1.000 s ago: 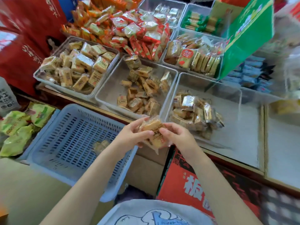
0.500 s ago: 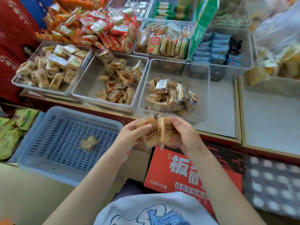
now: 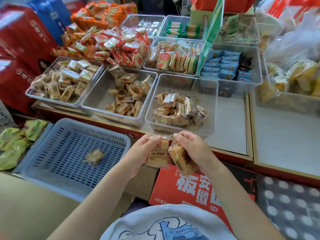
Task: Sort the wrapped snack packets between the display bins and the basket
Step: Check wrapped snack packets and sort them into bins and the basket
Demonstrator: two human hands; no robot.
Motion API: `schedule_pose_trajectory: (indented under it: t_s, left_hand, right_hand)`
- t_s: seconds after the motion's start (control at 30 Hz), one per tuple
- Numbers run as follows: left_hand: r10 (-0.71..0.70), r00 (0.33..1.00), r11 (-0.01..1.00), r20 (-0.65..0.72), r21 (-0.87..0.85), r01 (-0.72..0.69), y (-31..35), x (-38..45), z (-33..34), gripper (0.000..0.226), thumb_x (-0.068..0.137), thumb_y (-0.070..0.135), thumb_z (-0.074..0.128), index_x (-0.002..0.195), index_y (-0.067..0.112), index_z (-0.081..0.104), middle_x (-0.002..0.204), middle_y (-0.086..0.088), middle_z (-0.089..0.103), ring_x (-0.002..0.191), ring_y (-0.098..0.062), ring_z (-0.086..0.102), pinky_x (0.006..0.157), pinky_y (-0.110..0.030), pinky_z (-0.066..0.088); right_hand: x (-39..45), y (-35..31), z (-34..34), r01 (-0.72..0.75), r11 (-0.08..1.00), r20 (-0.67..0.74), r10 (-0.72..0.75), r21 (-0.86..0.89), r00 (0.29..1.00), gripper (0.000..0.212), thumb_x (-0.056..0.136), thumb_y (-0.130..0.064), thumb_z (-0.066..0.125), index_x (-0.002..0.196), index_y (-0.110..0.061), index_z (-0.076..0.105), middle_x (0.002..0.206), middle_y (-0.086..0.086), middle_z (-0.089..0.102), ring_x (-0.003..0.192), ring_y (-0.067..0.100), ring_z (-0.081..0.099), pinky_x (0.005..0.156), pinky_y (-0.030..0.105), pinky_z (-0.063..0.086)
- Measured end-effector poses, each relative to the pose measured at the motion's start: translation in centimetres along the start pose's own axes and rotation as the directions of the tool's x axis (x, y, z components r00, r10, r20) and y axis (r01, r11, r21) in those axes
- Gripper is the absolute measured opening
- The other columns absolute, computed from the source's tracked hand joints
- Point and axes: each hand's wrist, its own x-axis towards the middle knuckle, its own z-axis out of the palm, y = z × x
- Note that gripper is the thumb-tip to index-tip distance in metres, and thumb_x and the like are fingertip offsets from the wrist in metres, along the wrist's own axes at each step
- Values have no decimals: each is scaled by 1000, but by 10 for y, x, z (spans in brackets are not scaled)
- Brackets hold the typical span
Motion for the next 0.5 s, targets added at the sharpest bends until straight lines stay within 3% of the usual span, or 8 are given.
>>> schedule_pose_trajectory:
  t_s: [0.1,0.2,0.37,0.5]
  left_hand:
    - [40,999,998,-1,43,-40,1,-2,5,19,103,29,57,116,16,62,101,-12,76,91,-28,75,70,-43,62]
    - [82,996,993,-28,87,-79,1,-2,10,12,102,23,58,108,15,63,90,-8,72,74,-19,74,54,-31,58]
    - [120,991,979,-54,169,-110,-5,-3,14,10,102,28,59,101,20,65,84,-2,74,73,-18,74,55,-33,58]
    - [122,992,975,-42,190,-112,-10,-6,17,15,102,34,58,99,20,63,79,1,74,72,-18,74,56,-31,56]
  right_hand:
    - [0,2,1,39,998,-7,-40,-55,999,26,97,-40,65,90,-15,61,73,1,71,68,17,67,70,34,55]
    - [-3,6,-1,74,997,34,-73,-24,997,15,96,-34,68,101,-22,60,83,3,76,73,21,72,69,33,57]
    - [-9,13,-4,104,992,55,-101,-74,993,7,97,-30,67,97,-24,65,83,6,72,78,18,71,70,30,58]
    - [-10,14,-5,113,983,5,-114,-143,994,13,98,-25,65,86,-21,65,88,12,71,73,15,67,70,31,57]
